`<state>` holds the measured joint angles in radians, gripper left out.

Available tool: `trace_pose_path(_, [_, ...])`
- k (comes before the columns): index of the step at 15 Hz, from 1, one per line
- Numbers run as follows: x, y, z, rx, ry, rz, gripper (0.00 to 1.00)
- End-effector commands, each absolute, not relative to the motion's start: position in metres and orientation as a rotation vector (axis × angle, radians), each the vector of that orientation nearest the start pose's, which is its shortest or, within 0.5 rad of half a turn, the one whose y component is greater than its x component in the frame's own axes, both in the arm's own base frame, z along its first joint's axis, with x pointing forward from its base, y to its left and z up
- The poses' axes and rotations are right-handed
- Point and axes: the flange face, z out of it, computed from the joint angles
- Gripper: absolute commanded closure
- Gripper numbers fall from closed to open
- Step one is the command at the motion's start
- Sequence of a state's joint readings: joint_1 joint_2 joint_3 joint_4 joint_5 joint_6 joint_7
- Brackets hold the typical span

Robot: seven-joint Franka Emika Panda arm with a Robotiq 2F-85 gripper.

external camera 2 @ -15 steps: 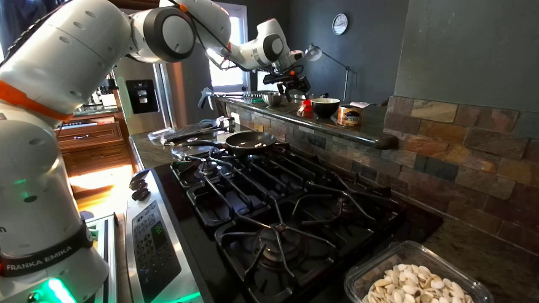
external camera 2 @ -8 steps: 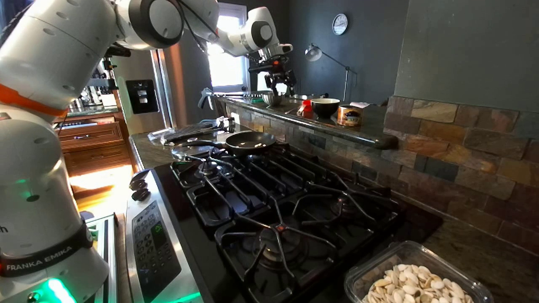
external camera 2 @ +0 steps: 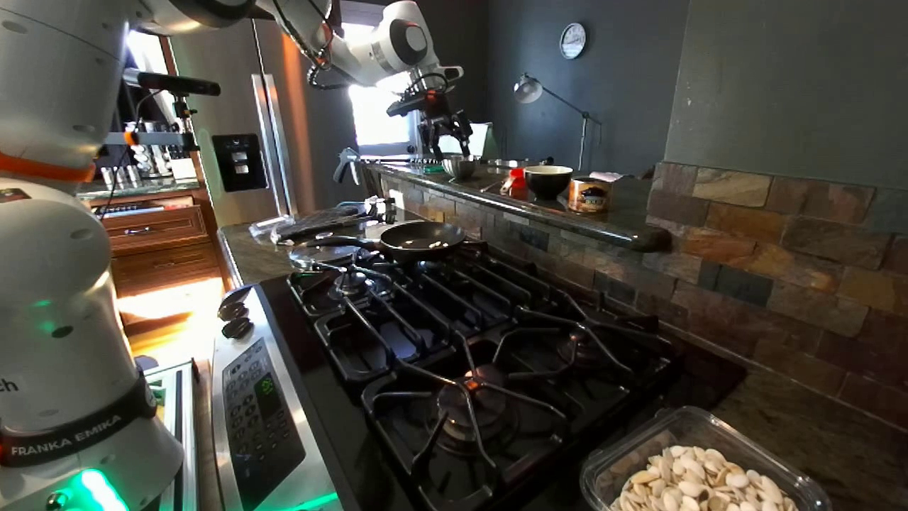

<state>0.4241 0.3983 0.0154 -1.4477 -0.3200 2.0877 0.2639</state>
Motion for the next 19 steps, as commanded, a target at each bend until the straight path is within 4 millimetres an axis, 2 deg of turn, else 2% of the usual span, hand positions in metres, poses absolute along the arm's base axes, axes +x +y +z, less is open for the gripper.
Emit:
trace_pose_path(1, [0.598, 0.271, 0.476, -3.255, -0.460, -0.520, 0.00])
trace_pose_path(6, [0.558, 0.227, 0.448, -3.236, -0.209, -0.293, 0.00])
trace_pose_path(10, [0.536, 0.199, 0.435, -3.257, -0.097, -0.223, 0.00])
trace_pose_path(13, [0.524, 0.189, 0.431, -3.260, -0.053, -0.196, 0.00])
trace_pose_path(14, [0.542, 0.193, 0.433, -3.276, -0.101, -0.188, 0.00])
trace_pose_path(19, [0.532, 0.190, 0.433, -3.279, -0.083, -0.181, 0.00])
